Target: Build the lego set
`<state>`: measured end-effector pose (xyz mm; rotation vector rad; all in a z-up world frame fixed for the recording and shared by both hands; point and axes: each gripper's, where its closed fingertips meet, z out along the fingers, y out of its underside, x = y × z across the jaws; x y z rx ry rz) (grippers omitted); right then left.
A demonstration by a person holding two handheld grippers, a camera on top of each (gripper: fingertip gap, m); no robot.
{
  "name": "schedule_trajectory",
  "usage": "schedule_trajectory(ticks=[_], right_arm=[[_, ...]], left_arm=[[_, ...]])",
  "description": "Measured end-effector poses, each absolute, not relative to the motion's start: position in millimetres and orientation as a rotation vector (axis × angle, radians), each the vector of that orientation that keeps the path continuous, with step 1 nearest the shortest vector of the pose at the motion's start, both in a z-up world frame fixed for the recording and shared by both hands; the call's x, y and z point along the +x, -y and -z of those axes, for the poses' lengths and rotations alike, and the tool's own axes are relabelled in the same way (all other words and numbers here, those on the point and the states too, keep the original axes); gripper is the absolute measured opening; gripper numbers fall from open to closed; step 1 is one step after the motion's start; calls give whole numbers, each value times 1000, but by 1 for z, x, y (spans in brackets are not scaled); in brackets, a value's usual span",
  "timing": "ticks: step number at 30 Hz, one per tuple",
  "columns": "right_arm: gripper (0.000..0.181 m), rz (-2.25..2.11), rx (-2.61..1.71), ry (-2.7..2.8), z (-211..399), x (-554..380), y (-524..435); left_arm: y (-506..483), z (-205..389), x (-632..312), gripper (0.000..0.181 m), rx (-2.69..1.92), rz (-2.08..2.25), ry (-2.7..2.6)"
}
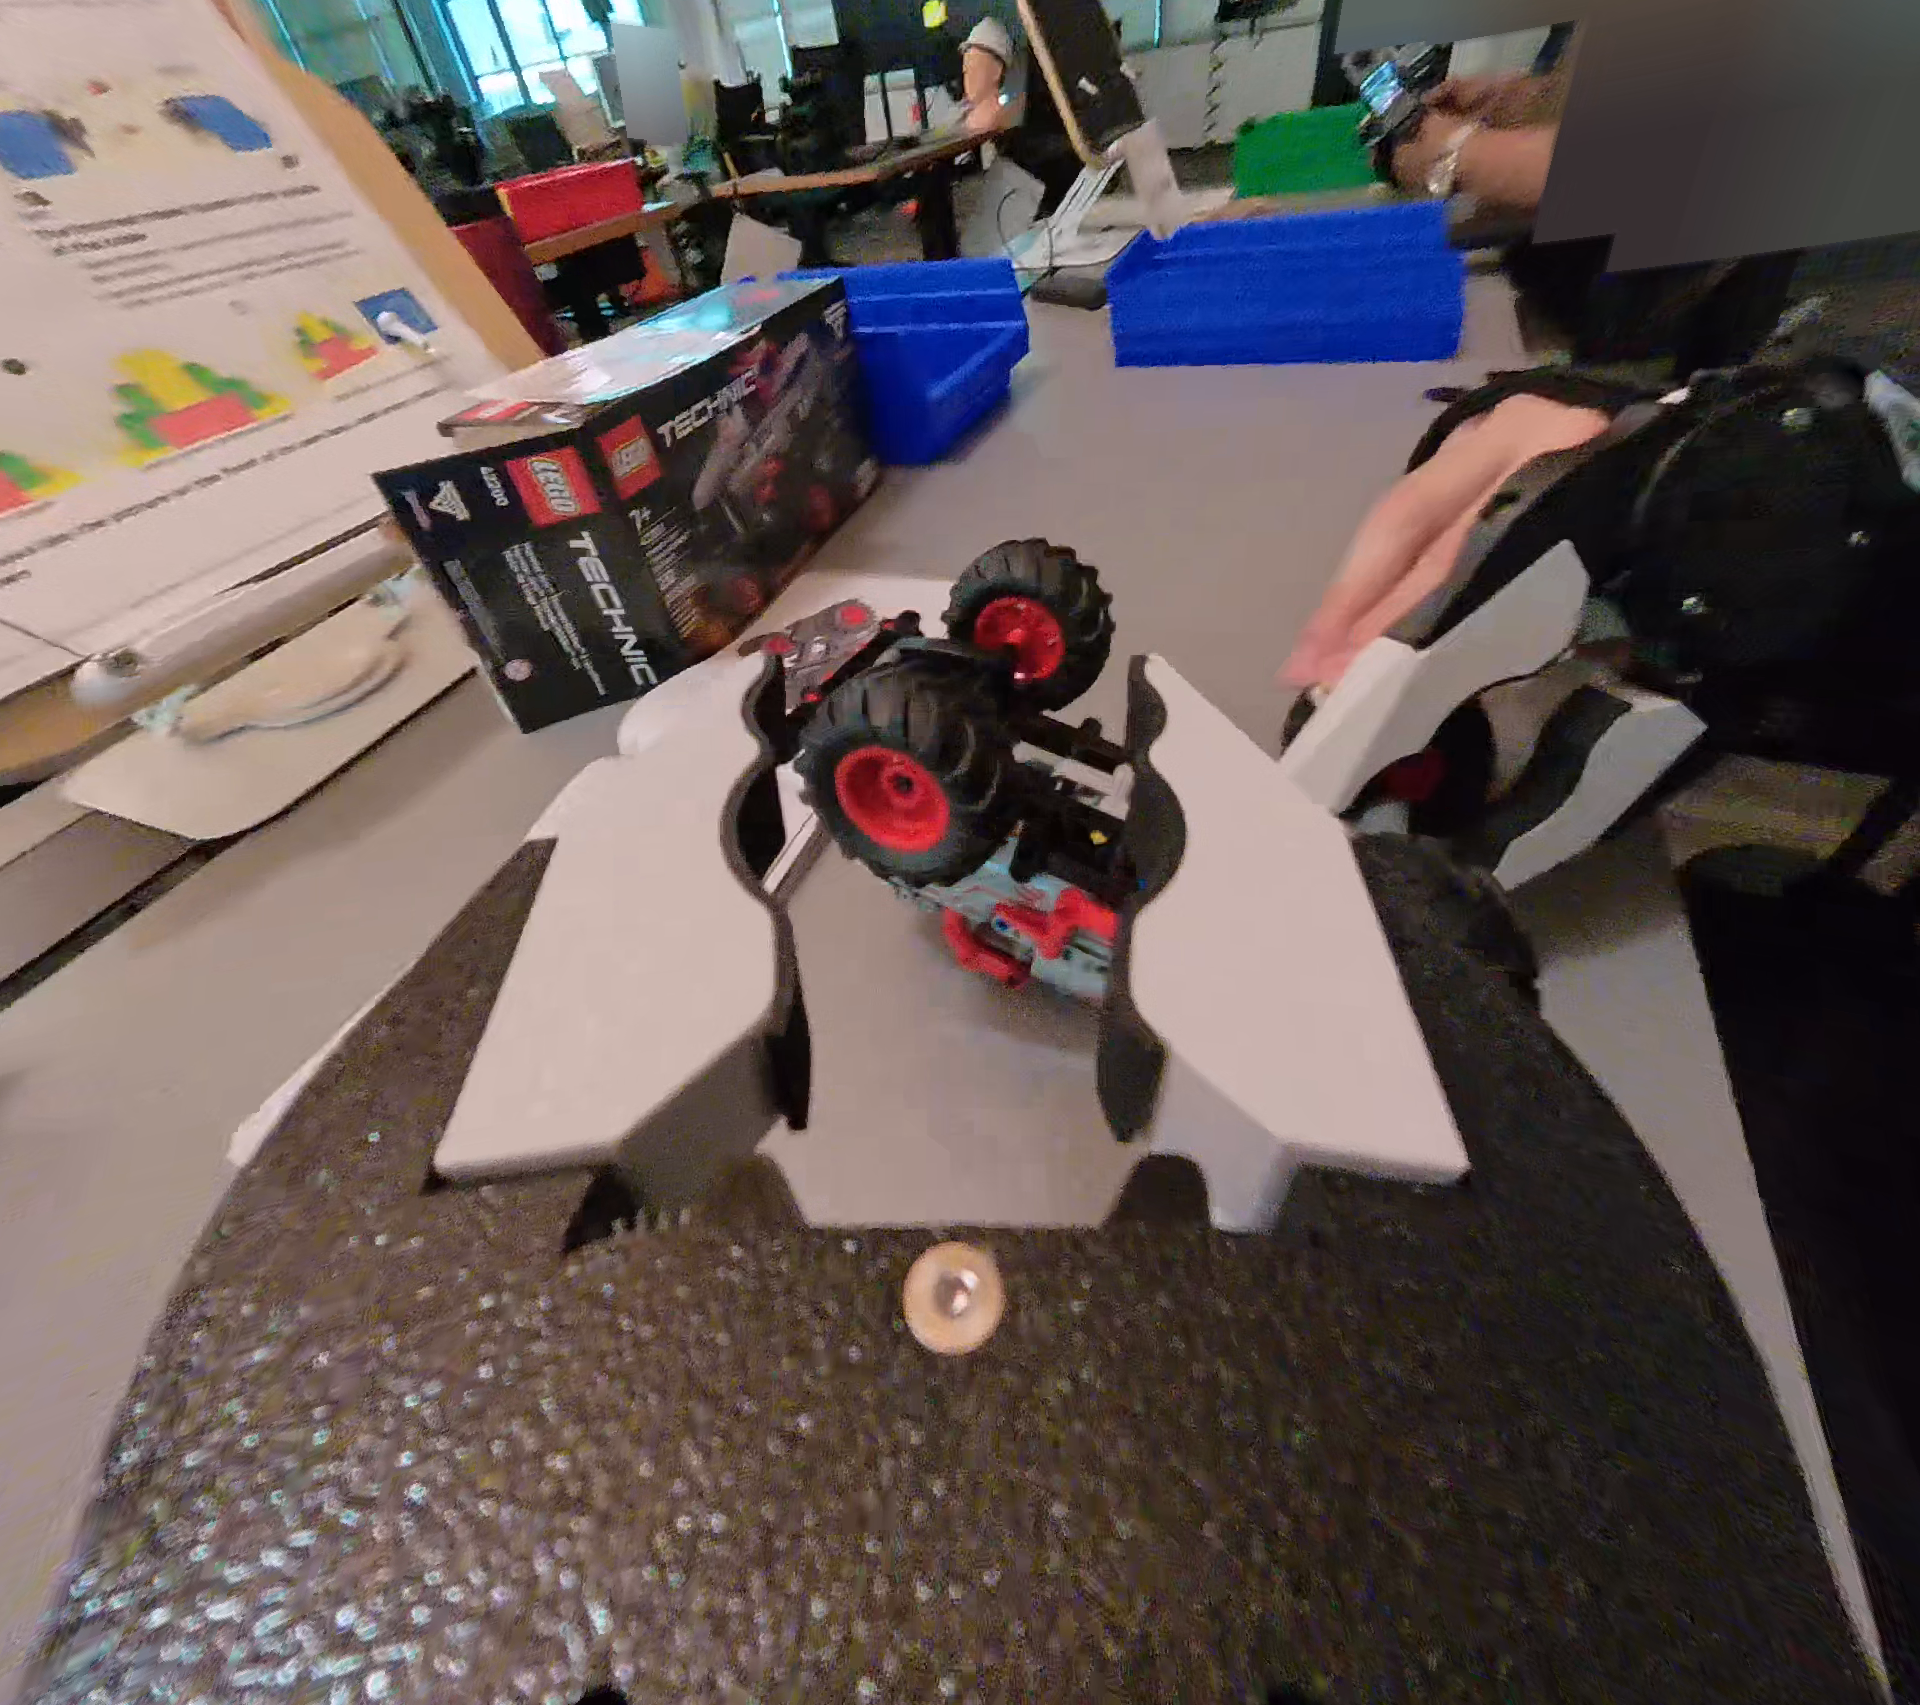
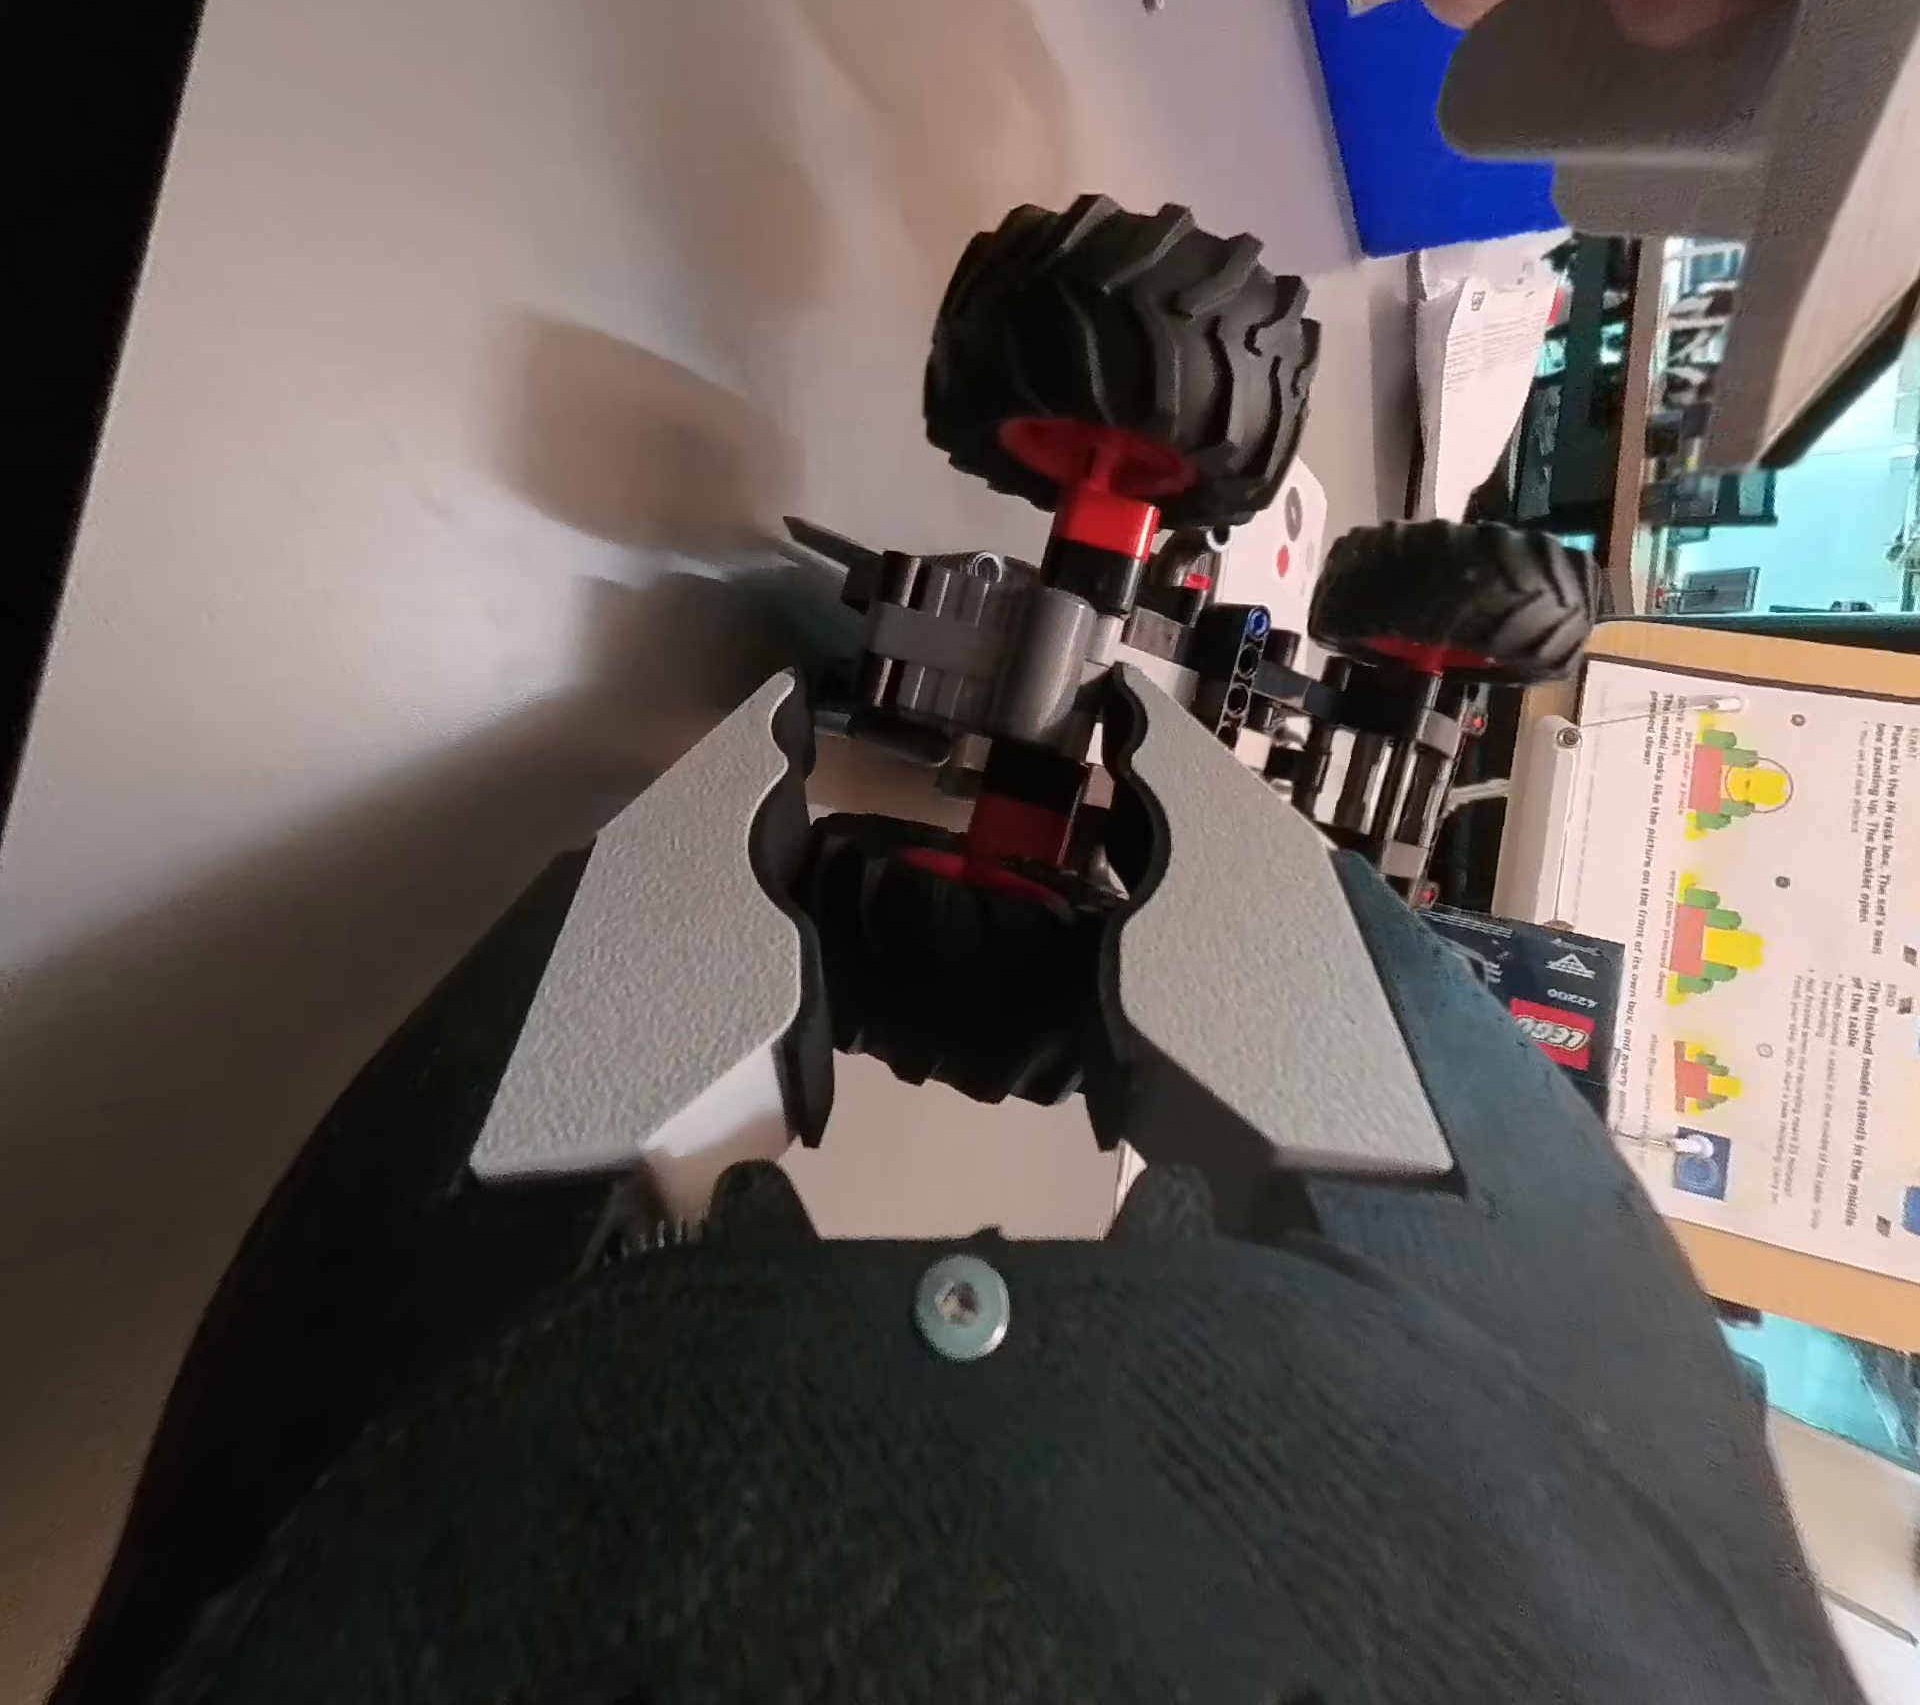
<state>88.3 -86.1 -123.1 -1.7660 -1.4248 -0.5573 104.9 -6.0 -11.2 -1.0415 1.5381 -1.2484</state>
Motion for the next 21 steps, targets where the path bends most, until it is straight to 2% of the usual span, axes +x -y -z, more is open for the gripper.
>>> schedule_trajectory(ticks=[8, 15, 21], right_arm=[[55, 568, -1775, 1419, 123, 91, 86], [55, 552, -1766, 1428, 122, 88, 87], [55, 538, -1753, 1433, 122, 87, 87]], left_arm=[[59, 39, 73, 76, -814, 1281, -1848], [83, 81, 67, 79, -708, 1058, -2085], [76, 78, 74, 85, -732, 1020, -2067]])
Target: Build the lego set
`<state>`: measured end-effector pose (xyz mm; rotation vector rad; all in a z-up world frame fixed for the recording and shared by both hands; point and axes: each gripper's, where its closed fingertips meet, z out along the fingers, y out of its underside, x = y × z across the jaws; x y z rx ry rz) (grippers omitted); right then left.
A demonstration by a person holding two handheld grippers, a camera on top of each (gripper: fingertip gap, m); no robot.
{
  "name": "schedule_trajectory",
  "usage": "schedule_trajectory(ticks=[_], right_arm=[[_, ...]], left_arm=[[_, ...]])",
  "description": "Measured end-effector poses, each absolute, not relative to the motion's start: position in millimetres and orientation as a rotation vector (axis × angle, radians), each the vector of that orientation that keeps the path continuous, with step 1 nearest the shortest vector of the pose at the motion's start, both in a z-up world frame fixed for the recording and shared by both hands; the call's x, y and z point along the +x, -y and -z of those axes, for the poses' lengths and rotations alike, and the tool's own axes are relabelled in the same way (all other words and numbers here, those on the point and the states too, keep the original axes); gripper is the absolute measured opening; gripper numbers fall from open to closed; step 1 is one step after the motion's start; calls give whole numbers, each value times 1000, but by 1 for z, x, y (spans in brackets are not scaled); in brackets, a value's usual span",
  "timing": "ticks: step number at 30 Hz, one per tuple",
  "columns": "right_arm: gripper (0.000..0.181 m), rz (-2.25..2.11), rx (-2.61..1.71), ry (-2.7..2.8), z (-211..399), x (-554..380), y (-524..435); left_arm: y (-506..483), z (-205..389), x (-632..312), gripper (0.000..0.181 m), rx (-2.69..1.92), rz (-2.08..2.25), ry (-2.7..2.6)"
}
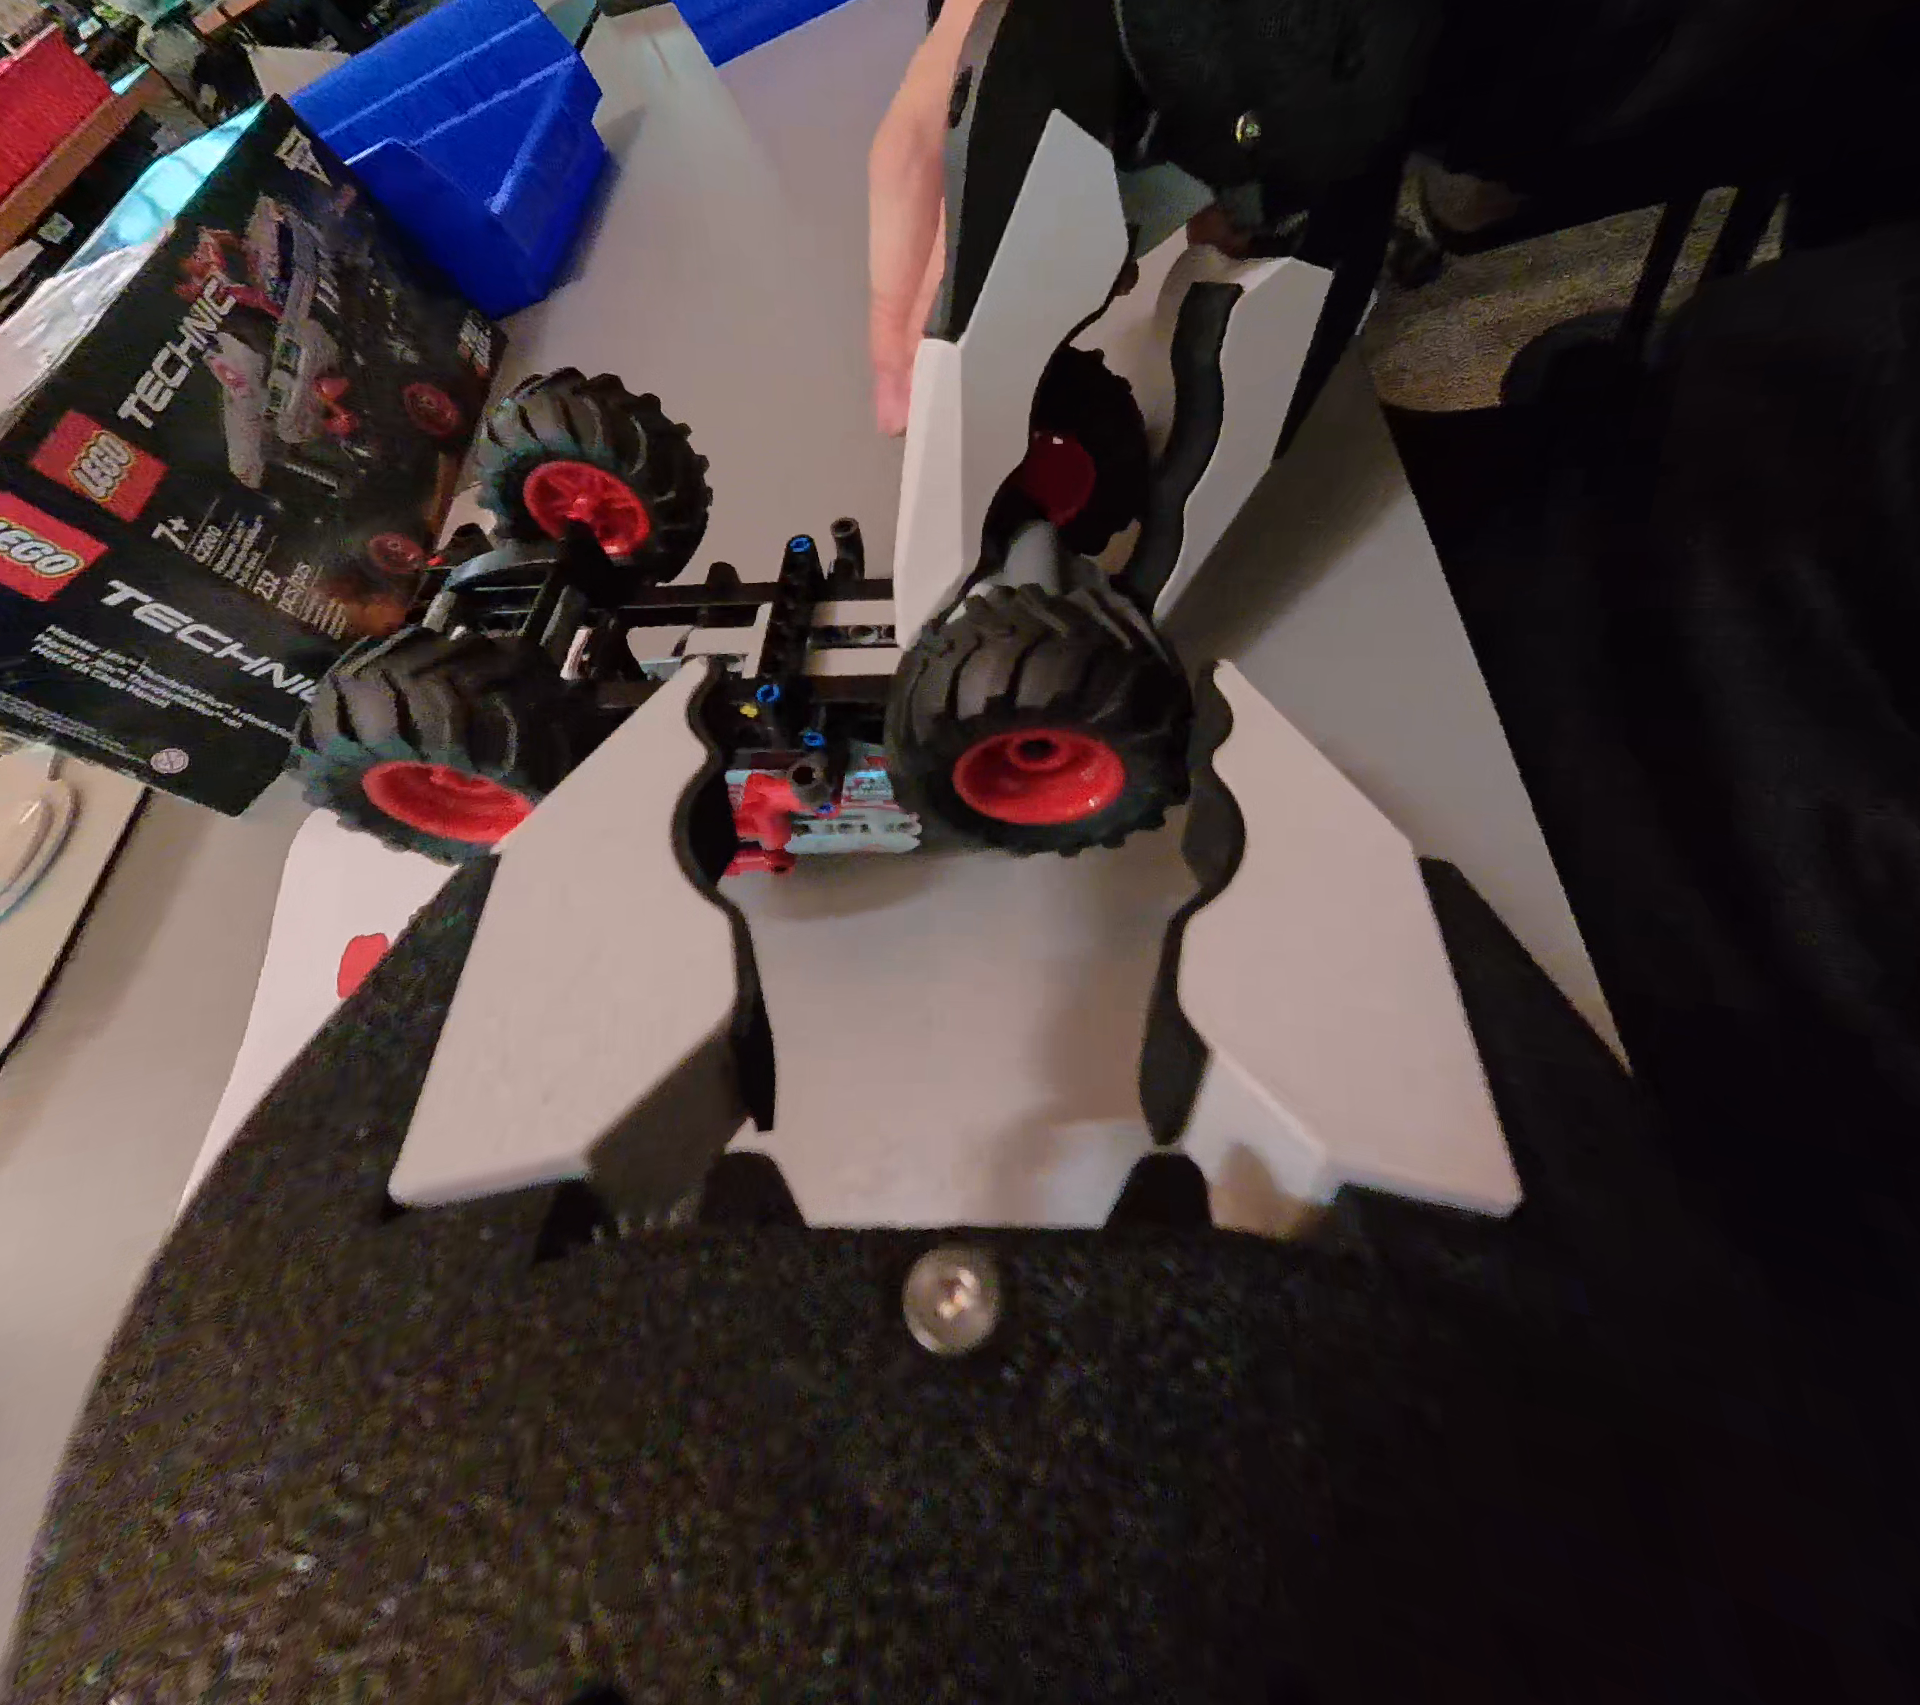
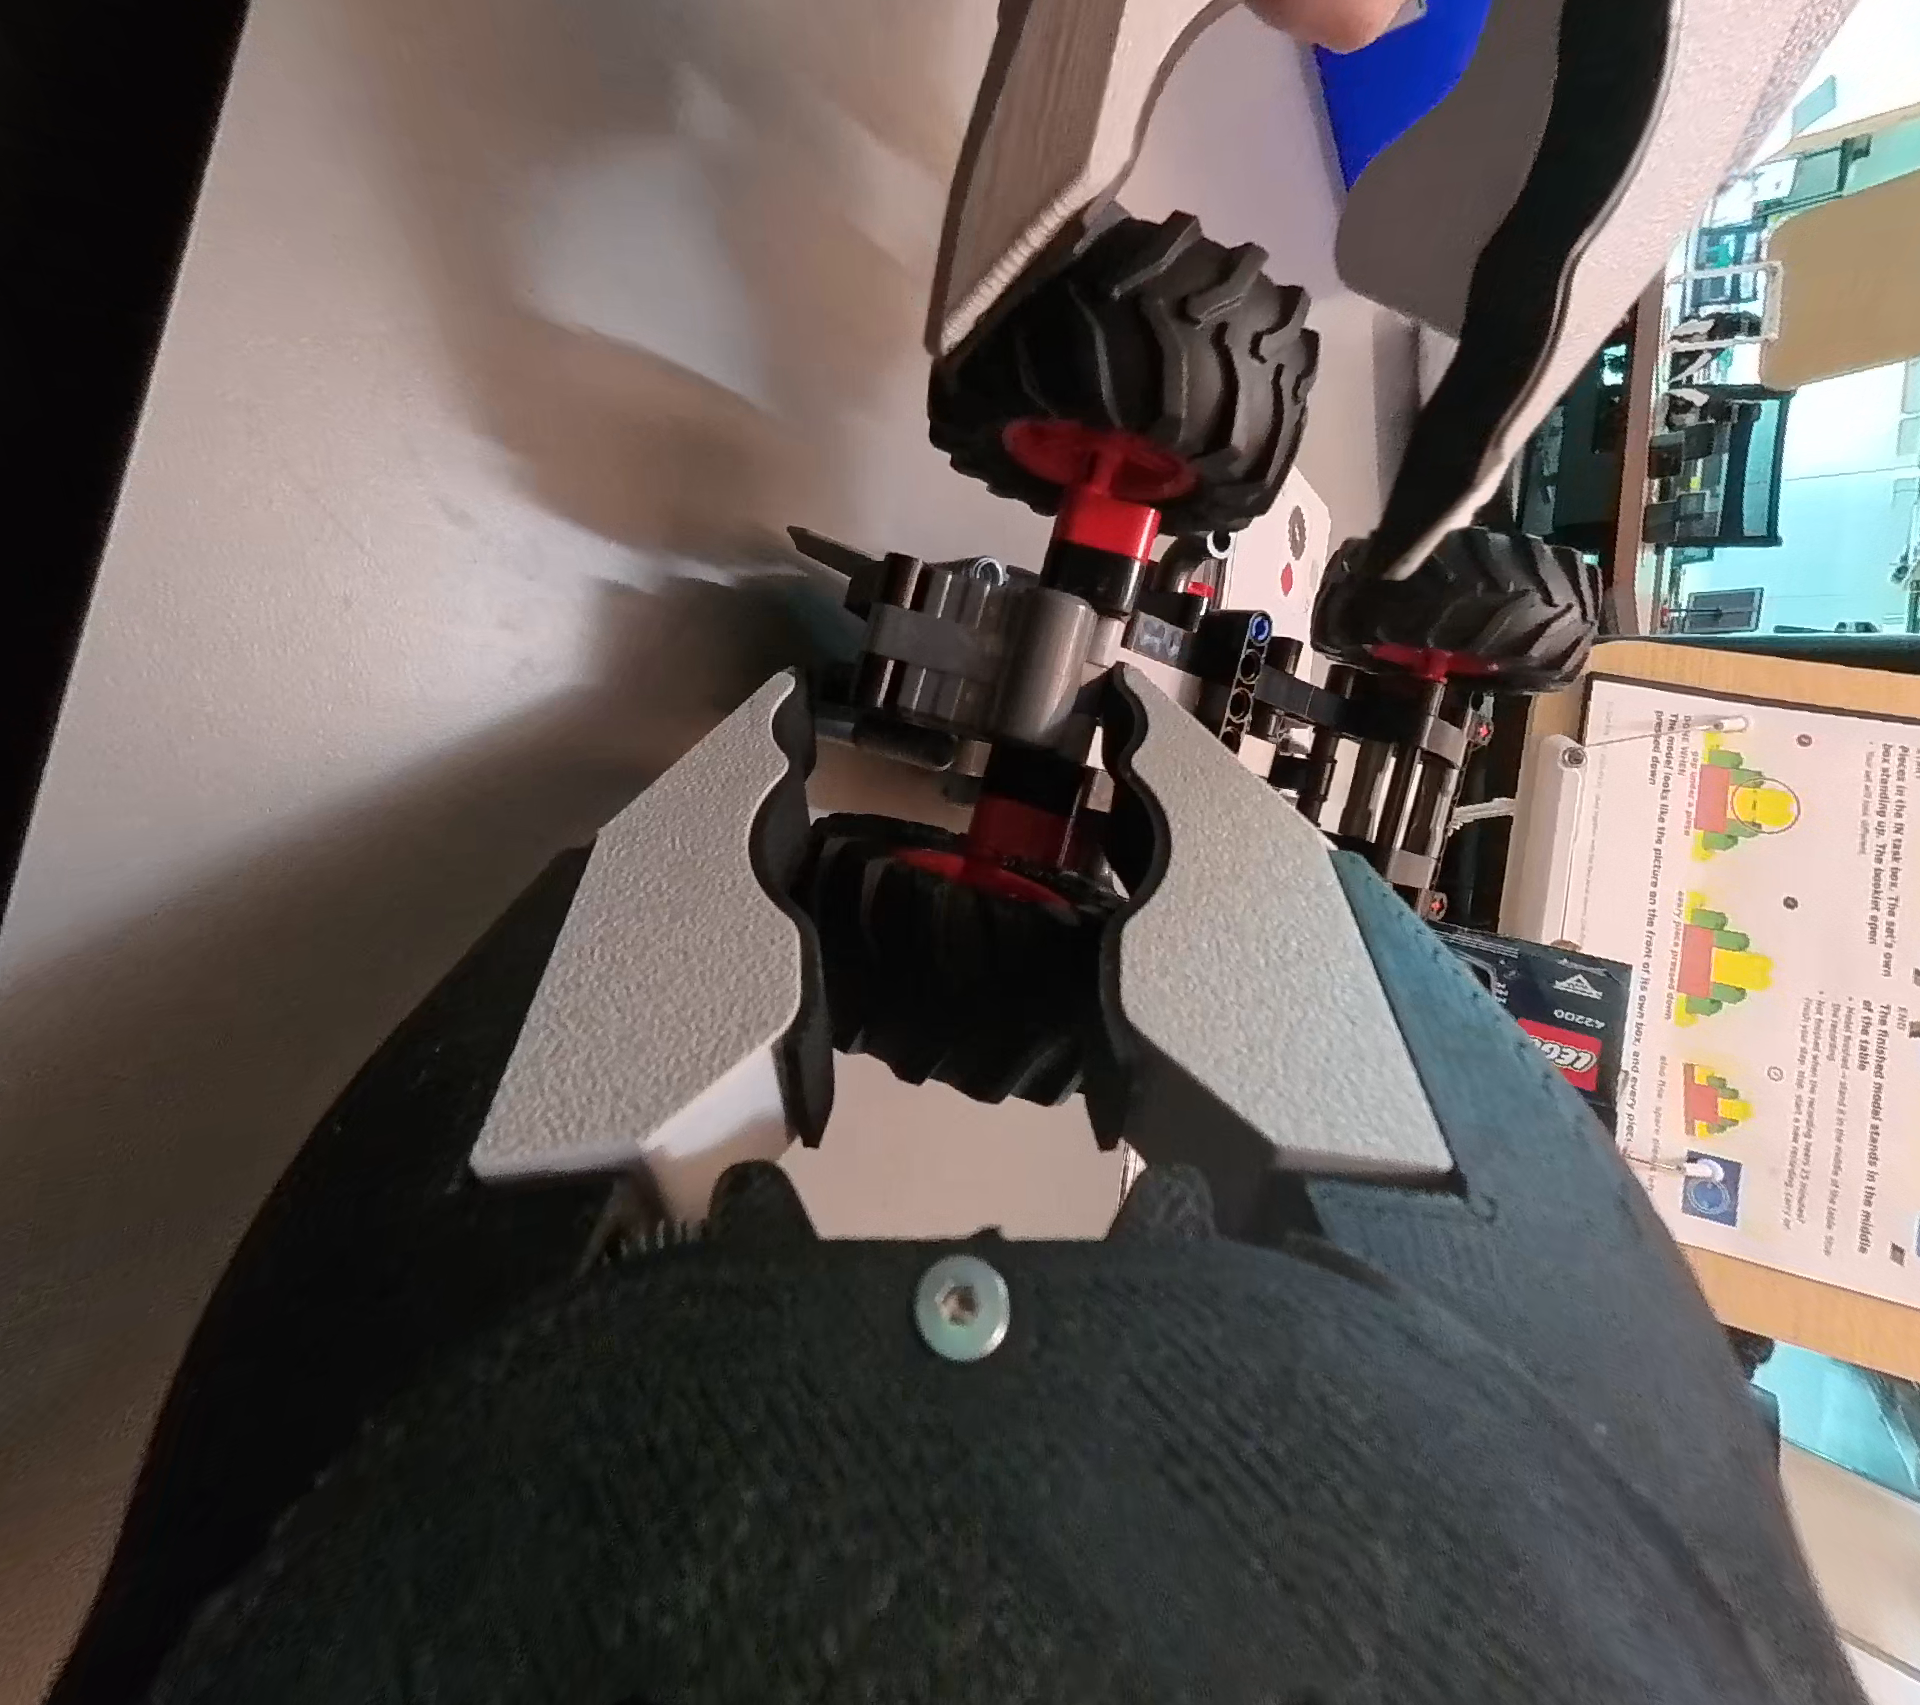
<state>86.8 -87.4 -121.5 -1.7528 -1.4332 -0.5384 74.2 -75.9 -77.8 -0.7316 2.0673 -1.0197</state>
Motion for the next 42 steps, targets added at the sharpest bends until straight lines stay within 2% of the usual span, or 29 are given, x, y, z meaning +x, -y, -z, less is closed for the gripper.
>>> schedule_trajectory(ticks=[3, 5, 7, 10, 11, 12, 19, 27, 28, 29, 30, 31, 32, 33, 40, 42], right_arm=[[55, 539, -1753, 1432, 121, 88, 87], [56, 571, -1773, 1398, 120, 95, 85], [56, 587, -1807, 1335, 117, 106, 81], [55, 556, -1760, 1402, 121, 100, 84], [55, 575, -1753, 1416, 121, 98, 83], [55, 586, -1759, 1431, 122, 97, 83], [55, 597, -1773, 1425, 122, 102, 83], [54, 552, -1767, 1420, 121, 97, 82], [55, 556, -1765, 1423, 121, 98, 82], [55, 544, -1769, 1416, 122, 98, 82], [55, 517, -1762, 1417, 122, 96, 83], [54, 505, -1740, 1435, 121, 92, 84], [54, 494, -1744, 1436, 122, 90, 85], [55, 511, -1767, 1425, 123, 93, 84], [55, 489, -1722, 1379, 117, 94, 80], [62, 460, -1714, 1313, 105, 98, 81]], left_arm=[[72, 73, 80, 90, -738, 1002, -2044], [56, 62, 92, 117, -822, 943, -1939], [46, 52, 98, 118, -869, 900, -1835], [54, 44, 100, 100, -830, 938, -1778], [46, 32, 102, 75, -842, 937, -1691], [34, 22, 104, 67, -857, 923, -1613], [33, 11, 91, 67, -875, 1157, -1640], [70, 78, 88, 86, -742, 1018, -2010], [67, 71, 93, 100, -751, 1023, -1959], [59, 55, 98, 105, -789, 1066, -1856], [36, 33, 106, 94, -892, 1082, -1658], [0, 13, 112, 40, -1020, 1050, -1428], [-23, 7, 112, 35, -1086, 1010, -1342], [-27, 10, 111, 49, -1095, 987, -1383], [53, 19, 87, 65, -882, 1344, -1699], [67, 29, 82, 71, -854, 1382, -1762]])
